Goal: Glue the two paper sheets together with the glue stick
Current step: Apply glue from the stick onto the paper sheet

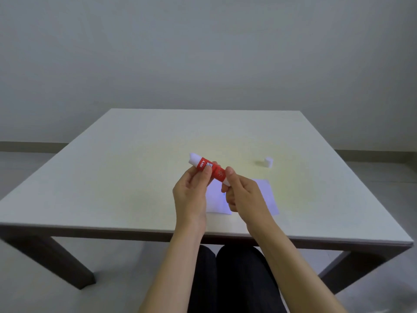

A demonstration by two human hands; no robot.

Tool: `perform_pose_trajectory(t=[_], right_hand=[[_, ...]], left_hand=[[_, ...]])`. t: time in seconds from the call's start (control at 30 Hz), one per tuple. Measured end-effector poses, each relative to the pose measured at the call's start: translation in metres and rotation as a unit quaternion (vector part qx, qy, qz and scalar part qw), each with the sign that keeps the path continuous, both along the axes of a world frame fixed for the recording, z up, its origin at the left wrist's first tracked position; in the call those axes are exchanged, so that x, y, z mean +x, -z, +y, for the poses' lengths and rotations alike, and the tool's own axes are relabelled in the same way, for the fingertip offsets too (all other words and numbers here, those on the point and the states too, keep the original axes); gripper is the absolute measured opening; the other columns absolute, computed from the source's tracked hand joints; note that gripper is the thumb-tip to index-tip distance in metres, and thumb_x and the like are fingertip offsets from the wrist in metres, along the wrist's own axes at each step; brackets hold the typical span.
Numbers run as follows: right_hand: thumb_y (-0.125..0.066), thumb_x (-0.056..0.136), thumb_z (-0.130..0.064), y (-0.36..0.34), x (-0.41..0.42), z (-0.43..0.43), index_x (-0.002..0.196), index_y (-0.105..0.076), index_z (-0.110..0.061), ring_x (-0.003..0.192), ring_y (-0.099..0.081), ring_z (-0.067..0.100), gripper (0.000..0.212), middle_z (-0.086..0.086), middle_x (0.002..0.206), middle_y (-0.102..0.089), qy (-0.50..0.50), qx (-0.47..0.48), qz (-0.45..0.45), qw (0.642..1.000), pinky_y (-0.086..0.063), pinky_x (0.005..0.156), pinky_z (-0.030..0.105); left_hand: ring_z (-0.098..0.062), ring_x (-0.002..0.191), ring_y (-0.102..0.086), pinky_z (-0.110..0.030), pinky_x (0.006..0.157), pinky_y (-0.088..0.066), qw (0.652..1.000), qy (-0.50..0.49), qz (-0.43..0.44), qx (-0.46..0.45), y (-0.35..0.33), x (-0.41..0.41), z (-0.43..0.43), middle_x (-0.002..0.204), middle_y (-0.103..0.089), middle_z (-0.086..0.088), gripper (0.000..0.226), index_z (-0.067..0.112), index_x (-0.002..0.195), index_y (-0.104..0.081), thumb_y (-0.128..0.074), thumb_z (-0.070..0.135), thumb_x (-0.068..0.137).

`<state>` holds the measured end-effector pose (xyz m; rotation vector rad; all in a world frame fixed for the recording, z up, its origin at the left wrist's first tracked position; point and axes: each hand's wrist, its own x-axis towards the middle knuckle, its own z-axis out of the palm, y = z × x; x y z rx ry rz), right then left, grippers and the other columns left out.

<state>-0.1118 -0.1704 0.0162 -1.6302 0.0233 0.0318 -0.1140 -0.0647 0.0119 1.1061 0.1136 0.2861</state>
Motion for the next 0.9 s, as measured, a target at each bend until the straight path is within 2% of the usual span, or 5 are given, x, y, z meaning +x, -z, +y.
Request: perform_pose_trajectory(t=[0.13,0.3,0.53,0.7,0.9], right_hand=[[-0.042,0.092,-0.056,-0.007,-0.003,-0.008,0.051,-0.046,-0.015,0.033,-0.024,0.009,0.058,-0.006,0.043,-0.036,-0.079,0.204,0.167,0.961,-0.020,0.033,0.018],[-0.059,0.091,-0.026,0.000,-0.012,-0.011,0.104,-0.061,-0.010,0.048,-0.055,0.015,0.021,0.005,0.071,-0.063,-0.028,0.083,-0.046,0.995,-0.047,0.051,0.020],[-0.038,0.095,-0.052,-0.006,-0.011,-0.009,0.061,-0.053,-0.010,0.031,-0.029,0.011,0.056,0.000,0.044,-0.045,-0.025,0.182,0.160,0.970,-0.024,0.030,0.018],[-0.054,0.093,-0.027,0.004,-0.016,-0.013,0.095,-0.062,-0.009,0.045,-0.048,0.015,0.019,0.003,0.066,-0.061,-0.017,0.151,-0.025,0.988,-0.041,0.047,0.022],[-0.045,0.089,-0.057,0.000,-0.012,-0.016,0.062,-0.057,-0.010,0.023,-0.026,0.009,0.055,-0.001,0.041,-0.043,-0.083,0.313,0.214,0.922,-0.022,0.028,0.016]], left_hand=[[-0.011,0.098,-0.069,-0.017,0.083,-0.051,0.999,0.020,-0.032,0.036,-0.002,-0.002,-0.002,0.096,-0.077,-0.001,0.016,0.011,0.098,-0.070,-0.064,0.019,0.085],[-0.008,0.089,-0.071,-0.010,0.070,-0.050,0.998,-0.023,-0.035,0.056,-0.002,-0.003,-0.005,0.093,-0.077,0.000,0.015,0.008,0.098,-0.070,-0.063,0.017,0.087],[-0.008,0.093,-0.070,-0.009,0.074,-0.049,0.994,0.013,-0.071,0.083,-0.002,-0.007,-0.008,0.095,-0.076,0.003,0.016,0.006,0.102,-0.067,-0.060,0.013,0.089],[-0.010,0.093,-0.070,-0.014,0.075,-0.051,0.994,-0.002,-0.070,0.083,0.000,-0.006,-0.006,0.094,-0.076,0.003,0.015,0.008,0.101,-0.067,-0.061,0.015,0.088],[-0.013,0.099,-0.069,-0.013,0.078,-0.050,0.990,0.045,-0.102,0.088,0.000,-0.006,-0.006,0.100,-0.076,0.000,0.017,0.006,0.105,-0.064,-0.059,0.014,0.090]])
